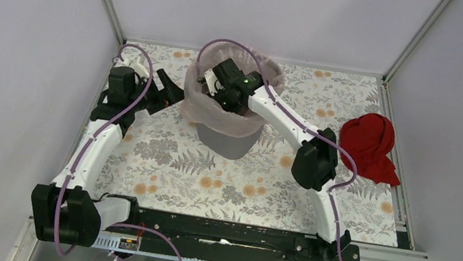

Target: Put the trash bags into the trash bin

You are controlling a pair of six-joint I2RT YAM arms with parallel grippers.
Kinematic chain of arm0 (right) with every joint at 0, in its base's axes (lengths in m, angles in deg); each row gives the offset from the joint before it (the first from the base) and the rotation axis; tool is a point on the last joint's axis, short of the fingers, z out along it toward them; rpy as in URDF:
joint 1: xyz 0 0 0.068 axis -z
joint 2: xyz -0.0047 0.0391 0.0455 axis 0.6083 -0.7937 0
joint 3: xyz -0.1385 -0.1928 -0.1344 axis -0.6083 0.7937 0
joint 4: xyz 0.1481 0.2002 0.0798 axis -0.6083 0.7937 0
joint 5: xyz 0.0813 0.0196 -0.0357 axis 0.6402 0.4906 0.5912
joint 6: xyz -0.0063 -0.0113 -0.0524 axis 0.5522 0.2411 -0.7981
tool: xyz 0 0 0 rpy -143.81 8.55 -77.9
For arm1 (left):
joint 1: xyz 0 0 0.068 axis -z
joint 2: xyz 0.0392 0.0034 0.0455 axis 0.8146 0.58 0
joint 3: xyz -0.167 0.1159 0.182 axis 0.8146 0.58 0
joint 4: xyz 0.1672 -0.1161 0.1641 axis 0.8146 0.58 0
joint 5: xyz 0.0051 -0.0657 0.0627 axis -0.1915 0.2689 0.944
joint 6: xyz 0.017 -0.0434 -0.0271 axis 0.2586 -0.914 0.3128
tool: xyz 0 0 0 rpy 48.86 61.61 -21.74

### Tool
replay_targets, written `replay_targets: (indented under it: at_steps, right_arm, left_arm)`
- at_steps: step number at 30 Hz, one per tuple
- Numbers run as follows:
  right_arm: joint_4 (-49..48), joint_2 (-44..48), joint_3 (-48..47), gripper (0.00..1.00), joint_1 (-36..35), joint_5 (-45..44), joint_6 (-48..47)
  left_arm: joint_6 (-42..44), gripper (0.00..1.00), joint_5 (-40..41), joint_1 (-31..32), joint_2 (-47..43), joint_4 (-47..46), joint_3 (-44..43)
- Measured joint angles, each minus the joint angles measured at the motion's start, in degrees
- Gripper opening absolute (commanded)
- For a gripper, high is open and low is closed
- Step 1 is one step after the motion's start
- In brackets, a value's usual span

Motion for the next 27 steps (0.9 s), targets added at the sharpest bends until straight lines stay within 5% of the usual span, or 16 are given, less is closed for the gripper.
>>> replay_targets:
  at_steps: [7, 22, 27]
  right_arm:
    - [-4.8, -3.6, 4.3, 0.32, 0.2, -0.4, 1.0]
    - [-7.9, -5.3, 4.7, 0.64, 0.3, 9.1, 5.9]
    - [-9.1, -5.3, 4.5, 0.67, 0.7, 10.8, 7.2]
  left_arm:
    - [0.9, 0.88, 1.1, 0.1, 1.7, 0.6, 0.8]
    - [0.4, 0.86, 1.0, 0.1, 4.1, -1.7, 5.3]
    - [-0.2, 0.86, 0.3, 0.1, 4.1, -2.5, 6.2]
